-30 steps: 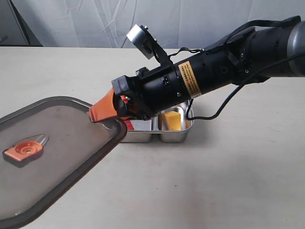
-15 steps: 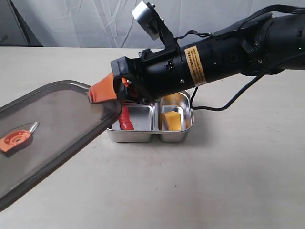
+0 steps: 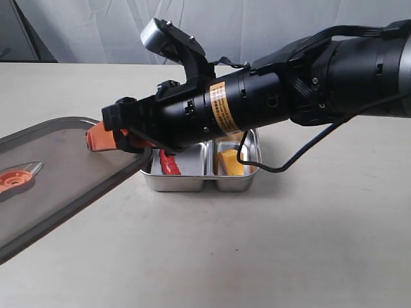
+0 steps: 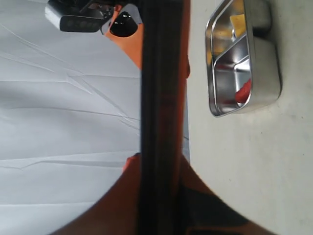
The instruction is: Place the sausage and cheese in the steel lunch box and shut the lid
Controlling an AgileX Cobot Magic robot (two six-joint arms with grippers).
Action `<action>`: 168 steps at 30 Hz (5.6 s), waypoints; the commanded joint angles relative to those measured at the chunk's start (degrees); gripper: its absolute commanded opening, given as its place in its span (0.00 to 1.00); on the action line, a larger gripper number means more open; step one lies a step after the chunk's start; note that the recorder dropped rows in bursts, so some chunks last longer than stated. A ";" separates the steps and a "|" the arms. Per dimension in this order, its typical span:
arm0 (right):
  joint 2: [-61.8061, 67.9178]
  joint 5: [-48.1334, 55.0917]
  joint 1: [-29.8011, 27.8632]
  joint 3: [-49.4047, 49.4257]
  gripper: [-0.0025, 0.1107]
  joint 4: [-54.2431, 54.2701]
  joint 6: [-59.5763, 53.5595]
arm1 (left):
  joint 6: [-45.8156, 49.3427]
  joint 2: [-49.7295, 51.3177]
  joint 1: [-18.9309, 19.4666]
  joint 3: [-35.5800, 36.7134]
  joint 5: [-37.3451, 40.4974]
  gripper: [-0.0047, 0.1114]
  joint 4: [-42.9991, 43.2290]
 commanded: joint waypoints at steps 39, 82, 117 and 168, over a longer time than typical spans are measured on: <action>-1.50 -25.70 2.14 -0.67 0.94 -8.46 1.47 | -16.10 0.81 -0.13 0.83 -2.62 0.04 17.17; -2.52 -31.88 0.28 -0.67 0.94 -8.46 -6.69 | -22.28 0.81 -0.13 -3.96 5.41 0.04 23.33; 1.39 -32.36 -2.87 -0.67 0.91 5.15 1.89 | -6.81 0.81 -0.13 1.25 0.98 0.04 7.26; 4.03 -20.74 -27.43 11.53 0.01 28.19 -15.19 | -107.62 49.86 12.49 -5.45 -43.54 0.53 16.10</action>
